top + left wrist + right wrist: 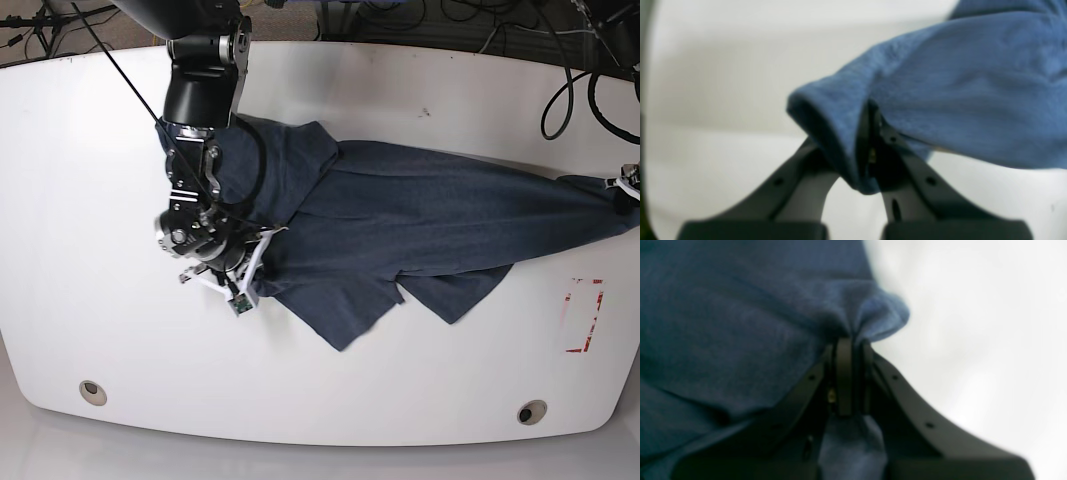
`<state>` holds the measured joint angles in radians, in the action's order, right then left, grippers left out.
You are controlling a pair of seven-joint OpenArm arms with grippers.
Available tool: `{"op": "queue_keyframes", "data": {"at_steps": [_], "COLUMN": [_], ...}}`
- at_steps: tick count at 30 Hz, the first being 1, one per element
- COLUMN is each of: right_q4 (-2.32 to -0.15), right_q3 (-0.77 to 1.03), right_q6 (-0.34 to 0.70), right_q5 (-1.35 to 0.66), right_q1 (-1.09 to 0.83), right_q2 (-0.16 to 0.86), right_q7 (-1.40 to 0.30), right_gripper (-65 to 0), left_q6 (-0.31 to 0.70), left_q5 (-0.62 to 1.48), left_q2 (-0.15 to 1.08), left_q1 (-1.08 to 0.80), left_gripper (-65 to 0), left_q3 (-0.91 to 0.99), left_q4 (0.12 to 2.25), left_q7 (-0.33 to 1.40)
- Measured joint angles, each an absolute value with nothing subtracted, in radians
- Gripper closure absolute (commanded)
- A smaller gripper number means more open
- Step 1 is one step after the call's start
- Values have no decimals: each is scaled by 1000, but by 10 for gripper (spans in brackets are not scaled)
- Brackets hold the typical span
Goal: Fold the T-shirt properly
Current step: 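Lift the shirt with both grippers and lay it flat on the table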
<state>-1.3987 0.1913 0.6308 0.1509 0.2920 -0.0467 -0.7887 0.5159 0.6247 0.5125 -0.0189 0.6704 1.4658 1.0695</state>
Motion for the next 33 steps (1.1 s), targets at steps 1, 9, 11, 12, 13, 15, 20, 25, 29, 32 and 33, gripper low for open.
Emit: {"op": "queue_keyframes", "data": {"at_steps": [1, 9, 11, 12, 13, 15, 20, 25, 29, 32, 33], "right_q4": [-1454, -1694, -1725, -1739, -1750, -1758, -1758, -1728, -1712, -1711, -1711], "right_q3": [191, 183, 184, 184, 184, 183, 182, 183, 170, 135, 118], "right_q6": [638, 637, 636, 638, 635, 637, 640, 683, 699, 701, 701], "right_q5": [156, 139, 136, 134, 134, 130, 126, 134, 121, 112, 109], "right_q1": [282, 276, 295, 307, 328, 376, 504, 624, 731, 821, 851], "right_q2": [-41, 2, 18, 28, 40, 63, 117, 143, 176, 215, 228], "right_q7": [-813, -934, -976, -991, -1005, -1024, -1042, -1047, -1060, -1111, -1112], "right_gripper": [0, 0, 0, 0, 0, 0, 0, 0, 0, 0, 0], "left_q6": [516, 516, 513, 511, 496, 456, 370, 301, 295, 299, 301], "left_q5": [624, 630, 627, 629, 627, 628, 640, 638, 608, 561, 555], "left_q2": [513, 509, 513, 513, 515, 516, 512, 472, 448, 448, 447], "left_q1": [-4, 119, 164, 194, 225, 288, 424, 556, 660, 740, 772], "left_gripper": [0, 0, 0, 0, 0, 0, 0, 0, 0, 0, 0], "left_q3": [662, 603, 594, 581, 570, 538, 463, 451, 448, 437, 426], "left_q4": [1476, 1593, 1612, 1615, 1616, 1617, 1617, 1617, 1617, 1616, 1613], "left_q7": [1071, 1072, 1076, 1079, 1074, 1079, 1078, 1081, 1084, 1095, 1097]}}
